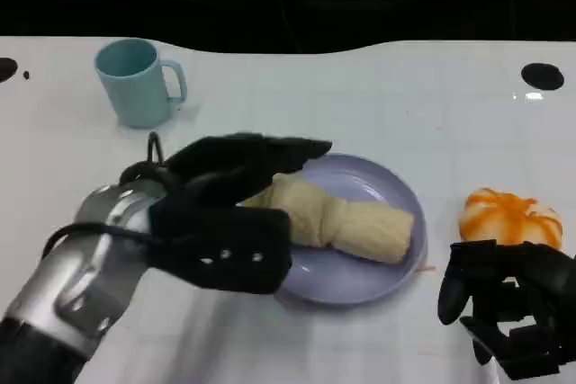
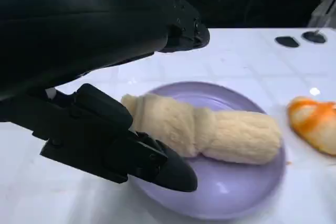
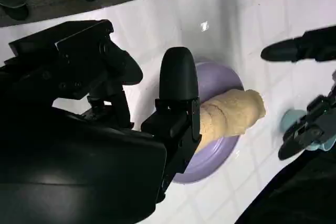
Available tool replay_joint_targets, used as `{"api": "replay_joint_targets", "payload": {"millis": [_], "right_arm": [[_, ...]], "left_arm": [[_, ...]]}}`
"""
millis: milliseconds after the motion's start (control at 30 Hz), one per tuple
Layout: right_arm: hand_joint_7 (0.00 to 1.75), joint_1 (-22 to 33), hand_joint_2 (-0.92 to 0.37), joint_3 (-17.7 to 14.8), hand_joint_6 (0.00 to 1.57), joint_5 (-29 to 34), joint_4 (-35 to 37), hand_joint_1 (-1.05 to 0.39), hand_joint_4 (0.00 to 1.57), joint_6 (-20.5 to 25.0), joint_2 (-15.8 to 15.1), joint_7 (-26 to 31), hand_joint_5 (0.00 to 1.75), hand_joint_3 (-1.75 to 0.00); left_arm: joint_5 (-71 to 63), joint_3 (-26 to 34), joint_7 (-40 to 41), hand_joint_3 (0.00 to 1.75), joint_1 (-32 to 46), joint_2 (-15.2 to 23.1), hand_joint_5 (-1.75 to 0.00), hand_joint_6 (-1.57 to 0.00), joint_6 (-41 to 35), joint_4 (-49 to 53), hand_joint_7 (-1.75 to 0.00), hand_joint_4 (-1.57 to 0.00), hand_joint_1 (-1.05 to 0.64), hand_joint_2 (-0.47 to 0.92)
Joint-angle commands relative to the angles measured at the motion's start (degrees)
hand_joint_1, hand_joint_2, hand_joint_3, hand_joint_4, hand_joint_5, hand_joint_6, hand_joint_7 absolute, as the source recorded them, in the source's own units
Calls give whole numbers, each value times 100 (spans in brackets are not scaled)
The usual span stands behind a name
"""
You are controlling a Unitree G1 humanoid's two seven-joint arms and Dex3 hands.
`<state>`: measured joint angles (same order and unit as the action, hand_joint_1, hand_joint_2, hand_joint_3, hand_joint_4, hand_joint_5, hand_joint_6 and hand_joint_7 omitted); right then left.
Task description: Grasp the towel on the left side of the plate with the left hand and place it into the plate.
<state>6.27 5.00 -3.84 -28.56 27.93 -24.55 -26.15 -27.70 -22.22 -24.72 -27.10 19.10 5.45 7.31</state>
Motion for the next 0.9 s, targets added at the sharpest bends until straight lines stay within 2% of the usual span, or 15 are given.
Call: {"api": "replay_joint_targets", "payload": {"millis": [33, 233, 367, 400, 433, 467, 533, 600, 700, 900], "right_arm": [[147, 16, -68, -95, 64, -38, -43, 9, 65, -17, -62, -4, 173, -98], [148, -31, -67, -53, 65, -3, 82, 9, 66, -111, -42, -1, 174, -99], [147, -65, -68, -45, 64, -13, 109, 10, 65, -87, -28, 1, 172, -98], [147, -71, -68, -44, 64, -9, 99, 10, 65, -88, -30, 3, 172, -98], [147, -71, -68, -35, 64, 12, 94, 10, 65, -119, -37, 8, 172, -97], [147, -72, -68, -21, 65, 35, 87, 10, 65, -135, -38, 18, 172, -97], [147, -71, -68, -7, 65, 46, 87, 9, 66, -155, -30, 24, 171, -96], [147, -83, -68, 6, 65, 43, 65, 9, 66, -118, -28, 24, 171, -96], [146, -126, -67, 17, 65, 25, 68, 9, 66, -92, -24, 12, 171, -97], [146, -182, -66, -25, 65, 6, 137, 8, 66, -117, -53, -19, 171, -99]], "left_arm": [[800, 590, -90, 17, 572, 63, -32, -39, -132, -695, -11, -42, -53, 92], [1530, 1138, 92, 19, 1292, 11, -47, -63, 91, -1127, -15, -69, -41, 92], [2119, 1528, 249, 26, 1793, -187, -73, -87, 157, -1280, -19, -84, -25, 92], [2316, 1641, 295, 30, 1944, -287, -87, -95, 109, -1345, -23, -84, -21, 90], [2474, 1731, 324, 54, 2083, -357, -104, -98, 19, -1432, -37, -83, -15, 79], [2604, 1801, 334, 72, 2201, -400, -114, -96, -75, -1520, -52, -82, -13, 72], [2779, 1884, 317, 92, 2357, -439, -129, -88, -250, -1675, -82, -81, -12, 64], [2945, 1954, 302, 97, 2545, -453, -135, -86, -560, -1937, -93, -80, -12, 61], [3309, 2088, 275, 104, 2918, -466, -154, -79, -1163, -2458, -119, -77, -14, 59], [3481, 2112, 452, 113, 3236, -602, -169, -73, -1622, -2753, -133, -73, -11, 57]]}}
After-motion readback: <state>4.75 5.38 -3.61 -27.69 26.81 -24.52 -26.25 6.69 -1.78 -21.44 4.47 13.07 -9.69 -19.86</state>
